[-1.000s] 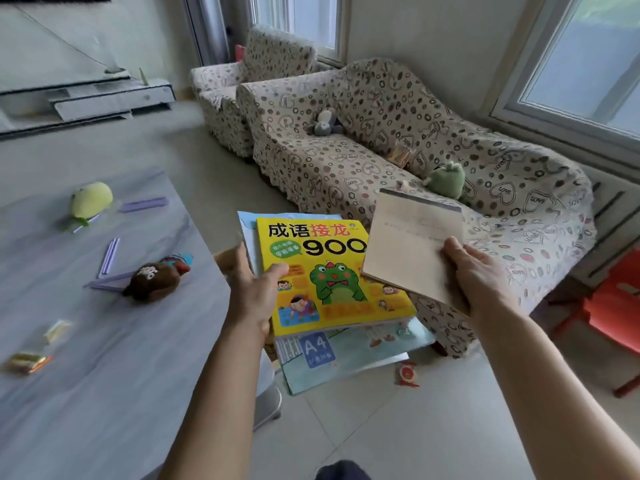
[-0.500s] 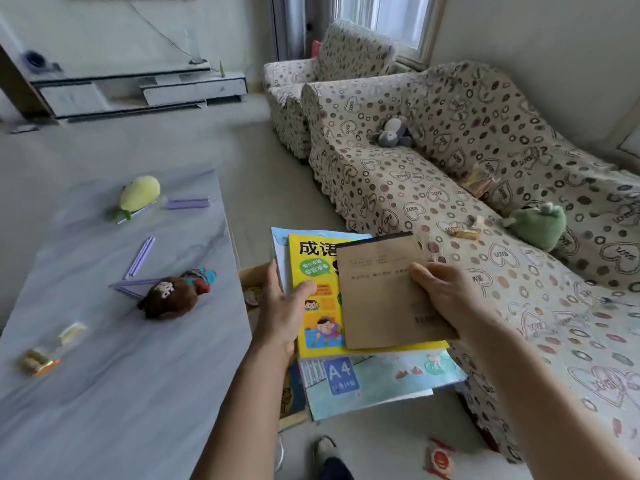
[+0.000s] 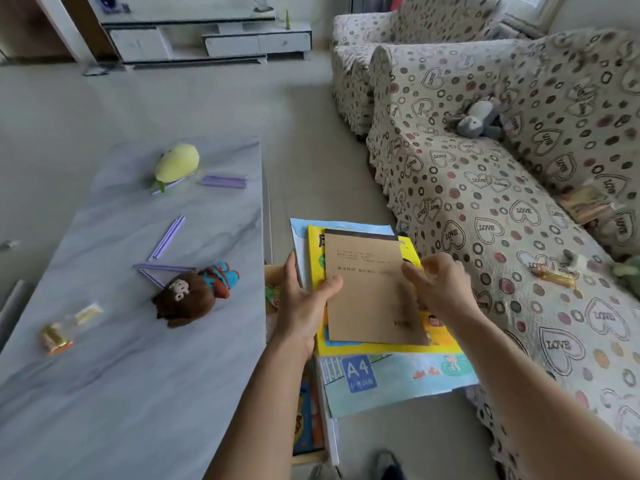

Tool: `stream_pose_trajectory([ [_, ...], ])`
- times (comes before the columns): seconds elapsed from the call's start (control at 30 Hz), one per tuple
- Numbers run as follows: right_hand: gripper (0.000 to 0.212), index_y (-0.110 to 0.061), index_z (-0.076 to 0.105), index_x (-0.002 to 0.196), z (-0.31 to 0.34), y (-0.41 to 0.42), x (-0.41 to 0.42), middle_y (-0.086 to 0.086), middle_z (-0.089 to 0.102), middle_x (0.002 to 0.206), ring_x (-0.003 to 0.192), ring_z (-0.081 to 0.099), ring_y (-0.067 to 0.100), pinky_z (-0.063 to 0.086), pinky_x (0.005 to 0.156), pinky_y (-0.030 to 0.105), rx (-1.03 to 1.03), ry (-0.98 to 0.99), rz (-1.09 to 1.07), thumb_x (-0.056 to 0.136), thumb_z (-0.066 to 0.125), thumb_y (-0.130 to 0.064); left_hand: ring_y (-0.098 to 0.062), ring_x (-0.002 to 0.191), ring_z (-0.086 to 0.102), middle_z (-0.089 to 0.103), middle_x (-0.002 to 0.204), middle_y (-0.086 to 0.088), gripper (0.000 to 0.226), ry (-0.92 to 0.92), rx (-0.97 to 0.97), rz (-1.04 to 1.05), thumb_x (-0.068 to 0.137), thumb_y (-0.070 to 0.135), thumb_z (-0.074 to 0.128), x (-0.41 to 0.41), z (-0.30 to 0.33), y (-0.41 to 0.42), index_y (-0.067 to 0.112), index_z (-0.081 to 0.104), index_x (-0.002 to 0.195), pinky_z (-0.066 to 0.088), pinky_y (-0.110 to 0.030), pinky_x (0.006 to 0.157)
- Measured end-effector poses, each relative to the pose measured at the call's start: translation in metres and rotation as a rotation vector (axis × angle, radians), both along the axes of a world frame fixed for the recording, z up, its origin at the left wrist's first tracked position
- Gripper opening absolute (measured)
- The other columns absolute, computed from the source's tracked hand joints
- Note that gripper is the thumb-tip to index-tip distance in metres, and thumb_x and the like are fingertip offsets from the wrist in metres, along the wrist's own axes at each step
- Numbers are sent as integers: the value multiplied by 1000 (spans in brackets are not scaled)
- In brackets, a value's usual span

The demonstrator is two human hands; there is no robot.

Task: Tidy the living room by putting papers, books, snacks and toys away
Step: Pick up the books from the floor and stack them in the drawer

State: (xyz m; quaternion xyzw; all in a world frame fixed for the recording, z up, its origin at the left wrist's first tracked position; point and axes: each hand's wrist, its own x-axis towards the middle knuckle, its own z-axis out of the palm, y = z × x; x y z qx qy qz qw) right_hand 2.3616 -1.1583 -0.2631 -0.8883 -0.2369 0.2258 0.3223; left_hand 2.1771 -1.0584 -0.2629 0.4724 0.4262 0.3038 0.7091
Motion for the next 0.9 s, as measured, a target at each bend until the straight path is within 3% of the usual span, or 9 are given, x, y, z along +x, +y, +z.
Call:
stream_pose_trajectory([
  [0.1, 79, -9, 64, 100, -16, 28, 16, 14, 70, 99, 93, 68, 32, 56, 83, 47, 6, 333, -44, 61, 66, -76, -25, 98, 70, 72, 108, -1, 47, -4, -84, 22, 87, 9, 69, 4, -22, 22, 34, 54, 123, 60, -45, 77],
  [0.17, 55, -7, 69, 95, -19, 45, 20, 14, 75, 88, 82, 72, 32, 58, 80, 49, 6, 583, -24, 71, 74, -57, -25, 99, 70, 72, 111, -1, 48, 24, -103, 36, 87, 12, 69, 6, -42, 35, 36, 53, 125, 59, -50, 79],
  [0.23, 39, -8, 70, 94, -29, 62, 27, 14, 75, 85, 80, 73, 33, 58, 78, 50, -19, 656, 37, 74, 79, -40, -24, 102, 69, 70, 114, -1, 51, 60, -84, 61, 86, 13, 70, 9, -64, 47, 39, 51, 127, 58, -49, 81],
  [0.37, 28, -7, 70, 98, -70, 87, 35, 12, 76, 86, 79, 73, 32, 58, 80, 50, -46, 632, 122, 76, 79, -22, -12, 103, 66, 68, 112, 12, 56, 122, -143, 114, 87, 15, 70, 14, -119, 50, 52, 45, 122, 58, -33, 77],
  [0.5, 17, -9, 69, 94, -125, 100, 35, 8, 75, 82, 72, 73, 26, 59, 77, 42, -154, 562, 191, 80, 75, -15, -4, 106, 61, 61, 119, 17, 58, 232, -222, 137, 87, 19, 71, 14, -181, 44, 58, 41, 118, 56, -31, 84],
  [0.57, 13, -11, 68, 92, -151, 104, 32, 6, 74, 80, 68, 72, 22, 58, 71, 37, -202, 539, 216, 81, 74, -13, 9, 91, 54, 55, 110, 22, 53, 260, -257, 169, 89, 17, 67, 12, -205, 43, 53, 38, 114, 52, -13, 66],
  [0.6, 11, -11, 67, 91, -163, 105, 30, 6, 74, 80, 68, 72, 21, 58, 69, 36, -219, 532, 232, 82, 73, -13, 9, 86, 53, 53, 108, 22, 52, 290, -286, 173, 90, 17, 67, 10, -220, 42, 50, 36, 115, 50, -13, 60],
  [0.73, 13, -14, 61, 89, -217, 114, 15, 2, 72, 80, 68, 70, 17, 55, 56, 29, -282, 484, 251, 82, 71, -11, -13, 102, 62, 61, 118, 11, 44, 414, -421, 159, 86, 26, 70, 3, -282, 37, 31, 47, 123, 55, -38, 86],
  [0.9, 34, -15, 48, 99, -277, 119, -14, 4, 69, 87, 72, 70, 21, 61, 62, 42, -420, 360, 293, 73, 67, -21, -29, 116, 58, 59, 130, -9, 46, 559, -525, 182, 94, 17, 57, -2, -349, 27, 16, 46, 139, 47, -50, 99],
])
